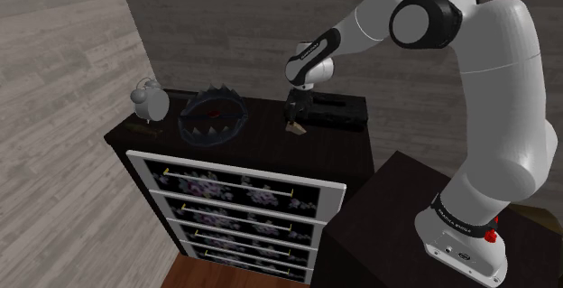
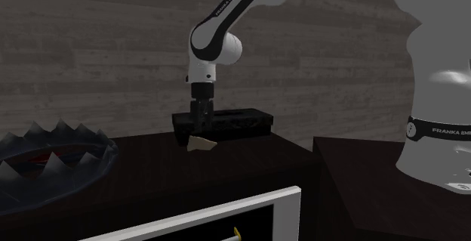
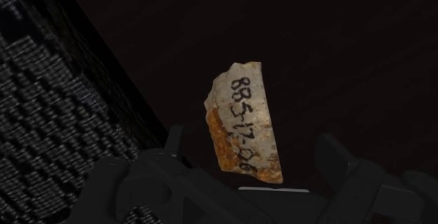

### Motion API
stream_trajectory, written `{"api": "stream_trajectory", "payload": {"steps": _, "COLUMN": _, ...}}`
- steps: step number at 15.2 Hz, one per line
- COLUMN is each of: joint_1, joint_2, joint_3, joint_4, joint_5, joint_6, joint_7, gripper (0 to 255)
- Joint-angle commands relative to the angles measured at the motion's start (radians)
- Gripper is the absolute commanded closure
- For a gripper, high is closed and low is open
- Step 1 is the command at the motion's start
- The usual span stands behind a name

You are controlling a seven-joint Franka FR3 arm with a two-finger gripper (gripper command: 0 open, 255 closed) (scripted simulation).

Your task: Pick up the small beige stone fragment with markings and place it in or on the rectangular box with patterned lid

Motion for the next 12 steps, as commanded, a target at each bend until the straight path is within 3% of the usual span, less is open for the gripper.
{"api": "stream_trajectory", "payload": {"steps": 1, "joint_1": -0.003, "joint_2": 0.029, "joint_3": 0.002, "joint_4": 0.003, "joint_5": 0.004, "joint_6": 0.019, "joint_7": -0.004, "gripper": 0}}
{"api": "stream_trajectory", "payload": {"steps": 12, "joint_1": 0.000, "joint_2": 0.072, "joint_3": 0.006, "joint_4": 0.004, "joint_5": 0.014, "joint_6": 0.061, "joint_7": -0.010, "gripper": 0}}
